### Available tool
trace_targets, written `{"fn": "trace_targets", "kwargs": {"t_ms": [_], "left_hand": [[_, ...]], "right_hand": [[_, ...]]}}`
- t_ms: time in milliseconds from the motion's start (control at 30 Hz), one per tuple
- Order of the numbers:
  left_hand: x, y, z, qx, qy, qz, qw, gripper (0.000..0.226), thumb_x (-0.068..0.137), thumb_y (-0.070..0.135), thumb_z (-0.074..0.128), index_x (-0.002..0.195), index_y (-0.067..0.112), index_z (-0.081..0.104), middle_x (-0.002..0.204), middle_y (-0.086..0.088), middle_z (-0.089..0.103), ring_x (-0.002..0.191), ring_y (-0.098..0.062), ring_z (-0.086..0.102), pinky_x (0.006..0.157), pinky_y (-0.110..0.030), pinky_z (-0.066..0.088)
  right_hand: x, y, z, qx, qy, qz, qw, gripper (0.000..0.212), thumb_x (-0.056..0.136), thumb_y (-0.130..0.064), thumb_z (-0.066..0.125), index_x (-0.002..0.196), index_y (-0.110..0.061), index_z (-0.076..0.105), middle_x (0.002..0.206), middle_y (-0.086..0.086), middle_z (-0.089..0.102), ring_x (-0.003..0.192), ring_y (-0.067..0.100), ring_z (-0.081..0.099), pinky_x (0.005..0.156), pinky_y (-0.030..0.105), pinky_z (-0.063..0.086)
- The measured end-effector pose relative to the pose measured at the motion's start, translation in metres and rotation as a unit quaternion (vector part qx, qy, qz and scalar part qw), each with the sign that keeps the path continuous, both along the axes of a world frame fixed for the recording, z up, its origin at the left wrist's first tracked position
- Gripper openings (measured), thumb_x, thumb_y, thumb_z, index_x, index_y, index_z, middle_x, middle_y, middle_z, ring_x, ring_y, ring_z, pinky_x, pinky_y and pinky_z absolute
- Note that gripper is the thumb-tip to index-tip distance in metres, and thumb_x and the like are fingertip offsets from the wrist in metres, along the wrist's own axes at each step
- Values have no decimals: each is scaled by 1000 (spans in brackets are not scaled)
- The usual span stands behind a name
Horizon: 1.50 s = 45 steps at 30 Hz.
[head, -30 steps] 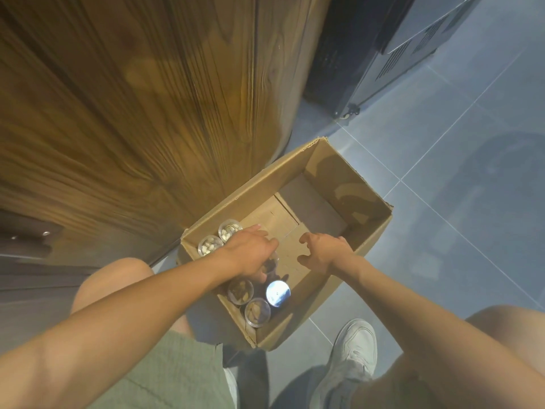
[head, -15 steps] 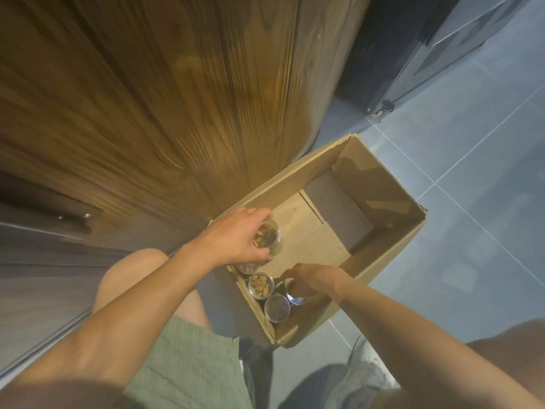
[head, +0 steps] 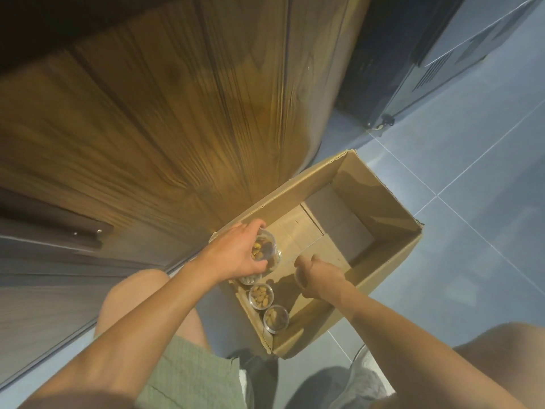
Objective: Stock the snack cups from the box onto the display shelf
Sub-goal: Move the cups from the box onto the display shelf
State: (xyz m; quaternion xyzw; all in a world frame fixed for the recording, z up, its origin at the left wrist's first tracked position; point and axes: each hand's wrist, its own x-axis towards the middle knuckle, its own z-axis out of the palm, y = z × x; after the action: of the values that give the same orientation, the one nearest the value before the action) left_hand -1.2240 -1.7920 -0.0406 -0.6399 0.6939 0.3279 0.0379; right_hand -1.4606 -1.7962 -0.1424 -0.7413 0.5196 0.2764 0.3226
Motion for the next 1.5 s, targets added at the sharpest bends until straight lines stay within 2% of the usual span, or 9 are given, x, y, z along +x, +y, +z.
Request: {"fn": "trace_targets", "kwargs": {"t_ms": [233,533,667,833,900,1000,1233,1400,1500], "left_hand": [[-21,5,85,3,-2,44,999,64,79,45,76,134,28,46,129,8,59,123,-17,52,97,-33,46],[-42,10,289,20,3,79,997,64,77,51,73,131,35,44,129,9,62,109,-18,62,88,-37,53],[-52,19,392,9,7,88,996,62,79,48,72,132,34,44,131,9,61,111,-16,61,86,-33,51],[-64,36,502,-17,7,118,993,60,79,48,70,132,34,44,130,9,60,115,-16,59,92,-36,51],[-68,48,537,-24,8,138,990,60,80,48,70,132,34,44,129,9,60,112,-15,59,91,-37,52],[-70,71,575,-34,10,171,985,58,78,51,68,129,37,43,127,10,60,108,-14,60,89,-40,54],[-62,141,617,-57,16,273,960,51,81,46,71,125,36,47,120,13,63,100,-9,62,83,-35,57],[-41,207,635,-66,29,341,937,47,84,41,73,124,33,50,118,13,63,100,-7,61,82,-26,53],[-22,254,643,-71,28,375,924,48,83,42,74,123,35,49,117,14,63,100,-7,61,82,-27,53]], "right_hand": [[-31,-33,100,13,-69,-71,995,69,79,-32,78,133,-35,37,123,4,47,92,26,61,86,39,57],[-62,-52,322,-45,-109,-51,992,57,72,-49,71,120,-36,43,109,-7,53,91,21,63,74,37,57],[-75,-55,427,-54,-160,-64,984,49,69,-61,70,97,-40,36,104,-15,59,88,16,63,74,38,57],[-83,-54,553,-74,-202,-61,975,55,75,-61,74,103,-36,34,96,-14,61,82,16,61,67,29,45],[-82,-55,589,-82,-218,-55,971,59,72,-66,75,105,-35,37,94,-11,64,81,18,63,69,32,50],[-78,-55,629,-91,-237,-47,966,63,64,-70,75,107,-40,40,96,-12,68,85,16,67,76,36,57],[-47,-40,687,-71,-289,32,954,67,59,-55,79,113,-42,42,100,-15,70,87,7,68,79,31,57],[-6,0,712,-55,-310,98,944,68,64,-49,86,114,-40,41,101,-14,69,84,-3,65,65,6,45],[25,35,721,-53,-321,127,937,69,61,-53,85,112,-42,41,101,-12,69,86,0,66,70,14,50]]}}
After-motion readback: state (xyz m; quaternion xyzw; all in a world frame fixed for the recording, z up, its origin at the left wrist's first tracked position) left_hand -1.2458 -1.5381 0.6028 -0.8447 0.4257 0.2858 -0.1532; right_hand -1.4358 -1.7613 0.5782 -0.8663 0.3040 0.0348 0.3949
